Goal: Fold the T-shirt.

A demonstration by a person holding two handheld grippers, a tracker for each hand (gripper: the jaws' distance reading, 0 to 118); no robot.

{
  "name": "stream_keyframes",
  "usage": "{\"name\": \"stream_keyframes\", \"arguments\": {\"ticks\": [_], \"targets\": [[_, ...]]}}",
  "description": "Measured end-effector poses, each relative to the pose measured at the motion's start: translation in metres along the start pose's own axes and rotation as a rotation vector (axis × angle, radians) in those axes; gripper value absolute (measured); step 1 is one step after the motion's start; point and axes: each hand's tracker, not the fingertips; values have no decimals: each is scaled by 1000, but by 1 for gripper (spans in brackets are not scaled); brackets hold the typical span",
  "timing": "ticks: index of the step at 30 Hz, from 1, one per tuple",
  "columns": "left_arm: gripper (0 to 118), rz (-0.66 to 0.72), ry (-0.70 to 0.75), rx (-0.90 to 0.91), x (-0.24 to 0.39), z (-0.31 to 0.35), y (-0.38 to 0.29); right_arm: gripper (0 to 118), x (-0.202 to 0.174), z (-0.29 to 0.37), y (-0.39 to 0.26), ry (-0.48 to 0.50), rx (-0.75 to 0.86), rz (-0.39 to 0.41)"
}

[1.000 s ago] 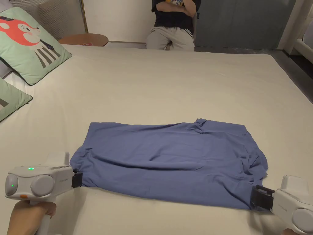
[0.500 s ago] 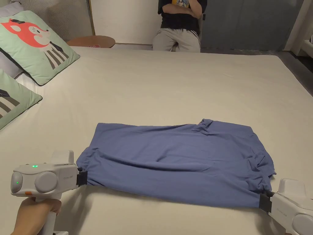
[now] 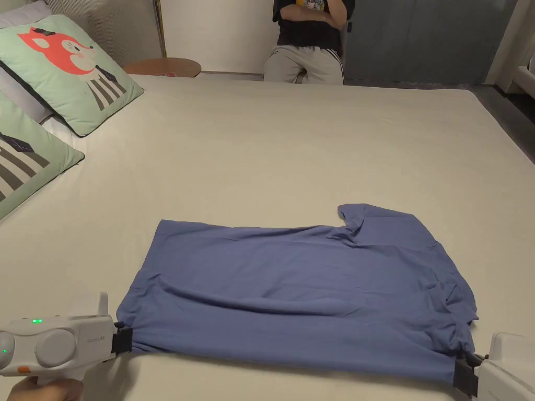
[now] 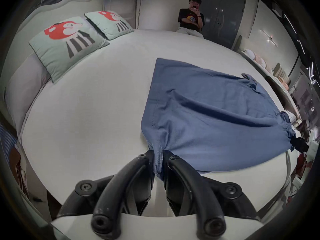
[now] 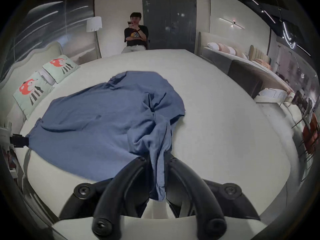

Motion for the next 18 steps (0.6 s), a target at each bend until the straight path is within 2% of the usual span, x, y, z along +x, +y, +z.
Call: {"name": "stream_keyframes", "arguments": {"ticks": [4,6,9,10,11,12,13,14,15,16,18], "targets": [[6,-21,25,-18,1,-15,-8,14,2,-21,-19,-11,-57,-32],[6,-31,37,-15,4,-18,-7,14,0,-17,-19,-15,-31,-56],[6,-49,58,-17,7,-17,-5,14,-4,-11,-11,-22,-35,-46],[10,-43,61,-18,8,-15,-4,16,-4,-7,-7,-20,-33,-51],[24,-22,66,-22,9,-12,0,23,-6,-2,-2,-14,-21,-71],[40,-3,73,-17,11,-8,4,38,-8,4,5,-14,-4,-80],[60,10,56,8,13,-4,9,60,-12,10,14,-12,29,-74],[90,20,31,50,17,3,16,88,-18,18,27,-4,78,-66],[106,24,18,89,22,10,24,105,-23,26,39,3,126,-65],[110,26,15,139,29,19,33,111,-29,35,50,16,187,-63],[108,24,-12,280,47,42,50,111,-44,57,73,37,316,-50]]}}
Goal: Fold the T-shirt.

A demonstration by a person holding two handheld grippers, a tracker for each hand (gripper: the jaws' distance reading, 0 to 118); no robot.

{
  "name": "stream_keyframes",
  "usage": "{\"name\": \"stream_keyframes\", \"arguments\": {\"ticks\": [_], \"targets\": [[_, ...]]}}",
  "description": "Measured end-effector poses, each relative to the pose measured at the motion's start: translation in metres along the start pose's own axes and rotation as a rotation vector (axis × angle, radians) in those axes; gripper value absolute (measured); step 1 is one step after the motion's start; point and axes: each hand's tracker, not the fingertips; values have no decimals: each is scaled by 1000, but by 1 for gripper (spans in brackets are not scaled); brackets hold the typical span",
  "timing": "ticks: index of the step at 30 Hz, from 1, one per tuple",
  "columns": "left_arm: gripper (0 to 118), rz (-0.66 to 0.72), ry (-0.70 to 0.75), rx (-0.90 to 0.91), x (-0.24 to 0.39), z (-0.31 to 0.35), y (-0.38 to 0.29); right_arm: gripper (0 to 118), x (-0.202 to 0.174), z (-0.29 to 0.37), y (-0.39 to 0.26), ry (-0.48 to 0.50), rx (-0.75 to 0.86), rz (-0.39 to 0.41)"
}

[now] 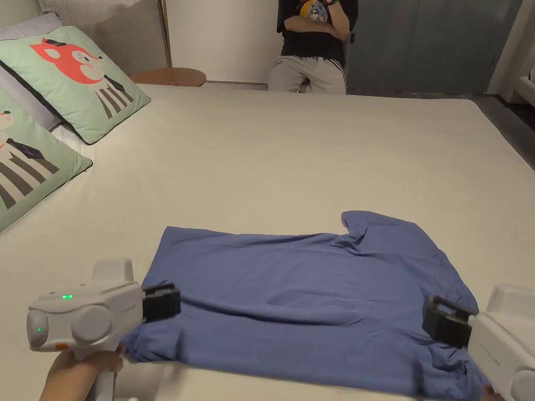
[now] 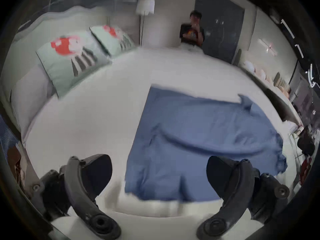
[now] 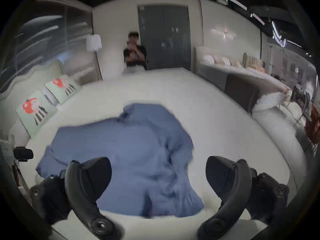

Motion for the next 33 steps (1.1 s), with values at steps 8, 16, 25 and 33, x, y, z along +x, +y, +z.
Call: {"name": "stream_keyframes", "arguments": {"ticks": [8,16,25,33], "targets": [[108,-104,-24,409,65,60,42,111,-49,36,52,-16,316,128],[90,-195,7,552,86,62,37,65,-65,42,57,-27,412,159],[0,-175,-27,521,88,38,43,0,-75,25,65,-33,436,211],[0,-182,-32,304,71,-30,89,0,-82,-8,82,-4,424,226]]}}
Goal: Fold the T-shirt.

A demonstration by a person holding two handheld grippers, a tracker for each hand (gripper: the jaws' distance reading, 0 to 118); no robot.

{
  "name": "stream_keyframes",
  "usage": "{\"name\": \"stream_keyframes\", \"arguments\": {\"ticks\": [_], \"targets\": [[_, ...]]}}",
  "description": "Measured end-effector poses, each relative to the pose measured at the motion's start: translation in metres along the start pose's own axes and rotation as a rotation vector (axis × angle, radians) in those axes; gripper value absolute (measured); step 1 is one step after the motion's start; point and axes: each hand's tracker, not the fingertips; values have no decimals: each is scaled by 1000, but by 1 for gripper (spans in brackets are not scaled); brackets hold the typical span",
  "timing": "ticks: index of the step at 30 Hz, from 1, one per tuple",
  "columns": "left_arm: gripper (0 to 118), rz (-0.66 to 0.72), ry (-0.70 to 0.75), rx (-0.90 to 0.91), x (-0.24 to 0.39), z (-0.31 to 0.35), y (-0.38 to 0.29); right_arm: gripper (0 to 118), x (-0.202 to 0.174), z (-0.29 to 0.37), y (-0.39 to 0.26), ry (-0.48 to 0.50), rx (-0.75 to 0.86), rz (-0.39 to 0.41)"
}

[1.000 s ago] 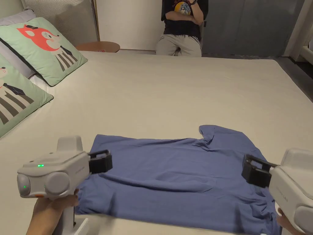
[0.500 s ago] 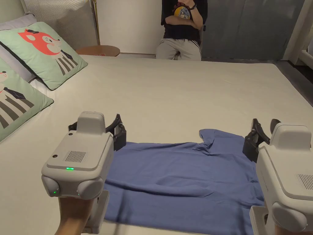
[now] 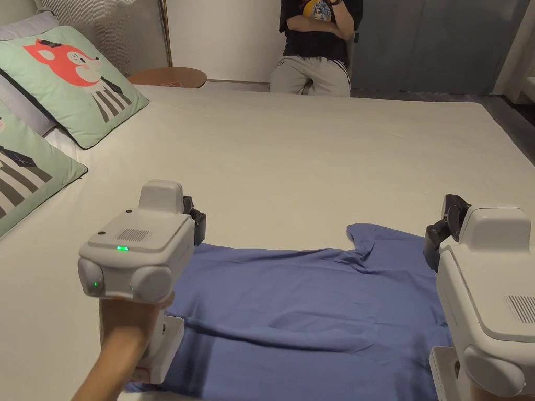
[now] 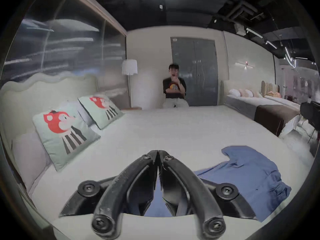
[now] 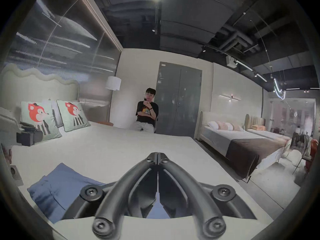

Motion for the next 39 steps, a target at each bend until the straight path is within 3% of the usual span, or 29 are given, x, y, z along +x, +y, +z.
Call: {"name": "stream_keyframes", "arguments": {"ticks": [10,14,15,20,24,25,27,34,35,36,37,38,39], "targets": [[4,67,-62,-392,-44,-159,9,0,-3,-69,-18,32,-65,29],[104,127,9,-531,-59,-209,-11,0,1,-91,-31,39,-100,36],[108,135,18,-558,-62,-216,-16,0,2,-96,-35,40,-116,39],[96,119,69,-629,-69,-234,-39,0,9,-111,-52,34,-163,27],[47,54,44,-658,-56,-234,-53,0,13,-116,-62,27,-191,24],[40,42,41,-659,-49,-233,-57,0,13,-116,-63,26,-198,23],[4,-29,39,-611,-37,-225,-56,0,15,-116,-66,23,-206,23],[3,-145,10,-552,-23,-198,-37,1,43,-151,-75,25,-320,-10],[3,-134,-3,-541,-26,-192,-32,6,50,-165,-80,26,-371,-36],[3,-126,-14,-526,-27,-186,-26,22,58,-181,-86,33,-431,-45],[3,-124,-16,-507,-28,-179,-22,49,66,-196,-92,35,-481,-72],[3,-125,-24,-498,-33,-179,-20,67,72,-211,-100,30,-533,-87],[3,-129,-31,-485,-34,-174,-17,75,78,-226,-109,28,-591,-101]]}}
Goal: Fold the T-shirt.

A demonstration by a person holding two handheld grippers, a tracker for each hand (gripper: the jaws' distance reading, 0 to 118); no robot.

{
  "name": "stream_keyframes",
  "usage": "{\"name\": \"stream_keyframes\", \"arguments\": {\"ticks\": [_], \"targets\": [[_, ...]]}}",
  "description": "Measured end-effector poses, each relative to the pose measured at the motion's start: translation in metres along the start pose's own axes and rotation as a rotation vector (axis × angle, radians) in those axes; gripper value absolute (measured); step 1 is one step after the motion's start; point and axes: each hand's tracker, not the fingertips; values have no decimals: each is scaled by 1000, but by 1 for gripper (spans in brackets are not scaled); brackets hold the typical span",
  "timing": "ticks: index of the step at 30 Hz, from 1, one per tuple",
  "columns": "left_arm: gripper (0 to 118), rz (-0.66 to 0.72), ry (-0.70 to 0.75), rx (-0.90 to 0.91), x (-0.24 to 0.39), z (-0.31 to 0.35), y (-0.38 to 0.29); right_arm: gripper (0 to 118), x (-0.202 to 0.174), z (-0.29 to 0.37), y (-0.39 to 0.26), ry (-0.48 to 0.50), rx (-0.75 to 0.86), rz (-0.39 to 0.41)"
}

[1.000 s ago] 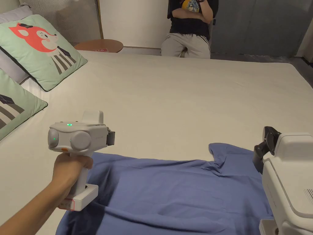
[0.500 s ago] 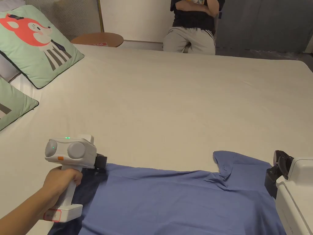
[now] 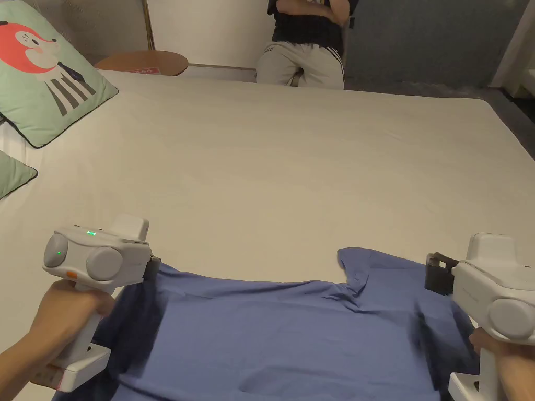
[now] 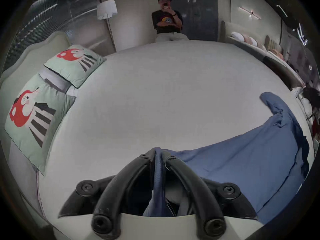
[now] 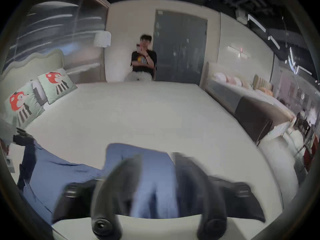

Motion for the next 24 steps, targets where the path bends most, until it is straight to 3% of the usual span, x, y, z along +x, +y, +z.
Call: {"name": "stream_keyframes", "arguments": {"ticks": [1,2,3,8,10,12,13,14,15,16,19,24], "targets": [[3,-2,-3,9,-2,5,1,75,5,-14,0,-3,-44,-30],[3,-7,-6,12,-3,8,2,102,10,-29,0,-5,-83,-27],[3,-8,-8,15,-1,9,2,113,14,-41,-2,0,-113,-38],[3,-16,0,18,-3,10,1,112,13,-80,-12,-24,-267,13],[3,-9,-4,15,-6,11,0,101,10,-84,-16,-21,-277,23],[3,-9,-2,12,-6,8,-2,80,6,-84,-21,-25,-290,53],[2,-12,-1,10,-7,8,-2,63,3,-81,-24,-26,-293,70],[3,-11,-1,10,-8,8,-3,32,0,-79,-27,-20,-297,95],[3,-8,0,10,-5,9,-5,9,-1,-76,-30,-11,-295,101],[2,-6,0,9,-6,10,-6,3,-2,-74,-31,-4,-292,98],[3,2,1,14,-5,14,-11,2,-2,-63,-34,5,-275,114],[3,26,8,28,-13,26,-21,1,8,-9,-20,31,-130,67]]}}
